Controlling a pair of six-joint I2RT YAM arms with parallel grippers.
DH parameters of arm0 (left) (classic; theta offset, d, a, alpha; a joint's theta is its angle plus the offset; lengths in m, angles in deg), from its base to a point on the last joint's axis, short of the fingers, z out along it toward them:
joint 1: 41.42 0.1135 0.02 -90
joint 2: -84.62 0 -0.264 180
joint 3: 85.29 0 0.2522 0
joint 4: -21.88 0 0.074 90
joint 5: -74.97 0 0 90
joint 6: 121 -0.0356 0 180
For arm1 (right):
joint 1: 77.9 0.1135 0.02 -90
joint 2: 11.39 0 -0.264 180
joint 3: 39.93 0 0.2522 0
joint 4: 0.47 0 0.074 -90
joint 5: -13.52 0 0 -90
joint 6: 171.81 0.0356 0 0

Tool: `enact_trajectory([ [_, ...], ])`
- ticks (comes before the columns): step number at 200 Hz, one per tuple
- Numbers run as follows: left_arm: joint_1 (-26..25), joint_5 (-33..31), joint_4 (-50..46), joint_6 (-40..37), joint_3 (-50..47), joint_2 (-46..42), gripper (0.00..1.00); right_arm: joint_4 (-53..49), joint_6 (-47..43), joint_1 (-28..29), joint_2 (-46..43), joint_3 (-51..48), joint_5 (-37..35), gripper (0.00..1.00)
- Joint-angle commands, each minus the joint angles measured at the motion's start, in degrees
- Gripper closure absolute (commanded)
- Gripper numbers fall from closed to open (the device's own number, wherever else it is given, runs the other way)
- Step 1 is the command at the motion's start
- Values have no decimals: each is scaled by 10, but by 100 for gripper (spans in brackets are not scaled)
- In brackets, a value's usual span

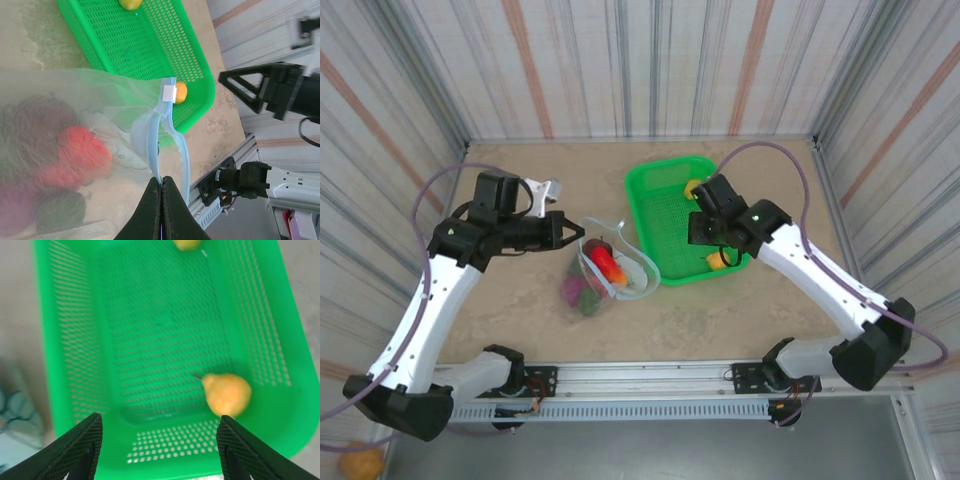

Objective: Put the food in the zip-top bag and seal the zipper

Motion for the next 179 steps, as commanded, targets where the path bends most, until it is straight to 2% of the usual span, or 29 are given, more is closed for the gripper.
enact_trajectory([
  [1,-5,8,11,-5,14,6,100,-73,81,-11,49,-3,-37,33],
  [53,-9,21,29,-1,-4,4,100,-121,113,-32,180,49,-23,29],
  [109,-8,21,34,-5,-12,-3,100,-75,112,-60,216,31,12,27],
  [179,-8,22,41,-4,-10,-1,100,-22,99,-83,265,9,11,24],
])
